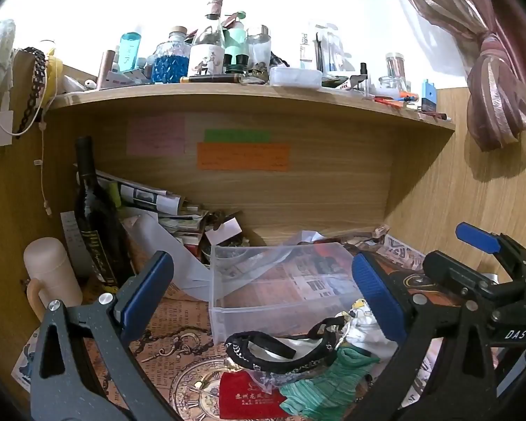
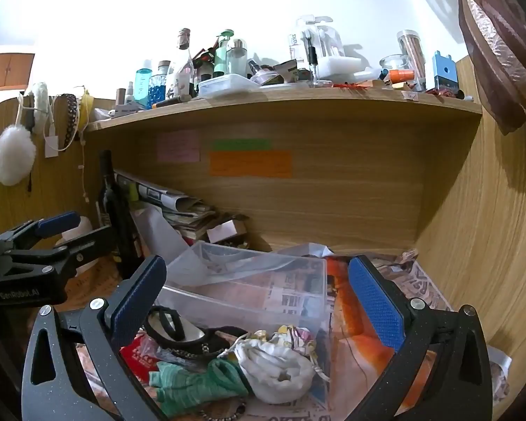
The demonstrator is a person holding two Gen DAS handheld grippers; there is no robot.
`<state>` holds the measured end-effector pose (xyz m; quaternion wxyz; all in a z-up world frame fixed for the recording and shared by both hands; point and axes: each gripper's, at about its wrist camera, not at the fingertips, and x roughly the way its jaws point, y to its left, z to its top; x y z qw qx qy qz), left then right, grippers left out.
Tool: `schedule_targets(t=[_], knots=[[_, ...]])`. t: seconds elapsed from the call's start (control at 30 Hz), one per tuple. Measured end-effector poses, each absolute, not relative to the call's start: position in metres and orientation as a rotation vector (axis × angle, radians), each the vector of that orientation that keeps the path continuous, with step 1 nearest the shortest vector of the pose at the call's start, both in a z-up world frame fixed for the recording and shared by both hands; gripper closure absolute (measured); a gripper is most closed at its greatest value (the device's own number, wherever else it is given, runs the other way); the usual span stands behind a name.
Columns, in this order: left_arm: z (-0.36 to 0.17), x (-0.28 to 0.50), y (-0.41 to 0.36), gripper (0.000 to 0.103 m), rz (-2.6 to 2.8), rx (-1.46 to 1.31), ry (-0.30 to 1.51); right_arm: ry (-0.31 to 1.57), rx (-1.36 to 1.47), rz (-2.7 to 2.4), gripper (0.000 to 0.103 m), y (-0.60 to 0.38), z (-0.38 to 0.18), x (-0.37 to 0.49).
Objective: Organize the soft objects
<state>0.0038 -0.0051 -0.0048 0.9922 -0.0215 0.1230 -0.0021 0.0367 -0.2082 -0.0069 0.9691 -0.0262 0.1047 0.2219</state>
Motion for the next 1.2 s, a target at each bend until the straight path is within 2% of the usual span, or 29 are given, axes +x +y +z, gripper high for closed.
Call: schedule_targets(t=[1.2], knots=[[-0.0021,0.0041,-0.0108,0.0,-0.004,-0.033,0.241,0.212,-0.028,0.452,0.0,-0.2116,-0.0076,0.0376]])
